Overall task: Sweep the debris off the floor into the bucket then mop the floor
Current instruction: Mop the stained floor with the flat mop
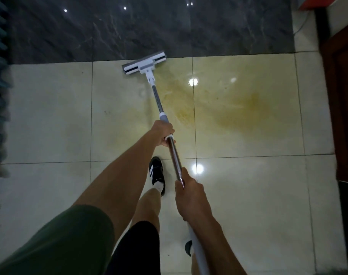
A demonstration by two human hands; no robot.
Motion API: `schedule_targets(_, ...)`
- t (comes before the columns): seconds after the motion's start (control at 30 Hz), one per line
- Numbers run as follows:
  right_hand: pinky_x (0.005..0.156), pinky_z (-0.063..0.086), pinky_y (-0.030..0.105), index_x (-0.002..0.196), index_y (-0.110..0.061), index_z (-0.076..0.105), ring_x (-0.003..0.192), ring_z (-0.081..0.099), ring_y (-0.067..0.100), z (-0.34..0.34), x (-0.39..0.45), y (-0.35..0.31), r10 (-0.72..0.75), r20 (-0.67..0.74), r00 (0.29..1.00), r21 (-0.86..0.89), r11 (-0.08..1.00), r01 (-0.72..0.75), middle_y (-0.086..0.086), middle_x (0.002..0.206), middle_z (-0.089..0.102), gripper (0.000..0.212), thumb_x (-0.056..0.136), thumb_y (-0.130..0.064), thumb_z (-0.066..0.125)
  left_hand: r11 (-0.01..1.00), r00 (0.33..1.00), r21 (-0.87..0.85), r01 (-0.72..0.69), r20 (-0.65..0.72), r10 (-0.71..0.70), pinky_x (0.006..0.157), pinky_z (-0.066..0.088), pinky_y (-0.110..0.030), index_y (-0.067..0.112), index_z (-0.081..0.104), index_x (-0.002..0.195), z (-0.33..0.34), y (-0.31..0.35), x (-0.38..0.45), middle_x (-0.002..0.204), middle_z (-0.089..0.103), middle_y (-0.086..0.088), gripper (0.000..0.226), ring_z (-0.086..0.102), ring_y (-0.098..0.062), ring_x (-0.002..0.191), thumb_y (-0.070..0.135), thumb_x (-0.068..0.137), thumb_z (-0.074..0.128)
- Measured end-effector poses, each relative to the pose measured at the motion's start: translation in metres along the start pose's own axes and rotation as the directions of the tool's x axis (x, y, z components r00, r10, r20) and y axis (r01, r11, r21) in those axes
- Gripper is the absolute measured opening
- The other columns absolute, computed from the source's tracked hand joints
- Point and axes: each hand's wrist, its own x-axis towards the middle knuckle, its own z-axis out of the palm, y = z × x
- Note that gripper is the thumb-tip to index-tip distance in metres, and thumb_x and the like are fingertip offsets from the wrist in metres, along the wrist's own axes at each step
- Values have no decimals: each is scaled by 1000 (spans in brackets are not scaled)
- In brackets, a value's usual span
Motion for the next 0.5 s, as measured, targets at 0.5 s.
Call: schedule_targets(0.5,57,40,7,153,-22,31,81,55,11,-55,-179,248,36,59,998,31,999,-38,0,103,61,48,106,-24,39,991,989,28,127,74,-129,67,63,-48,1,52,100,214,-173,-152,91,65,-14,7,73,-31,68,6,99,57)
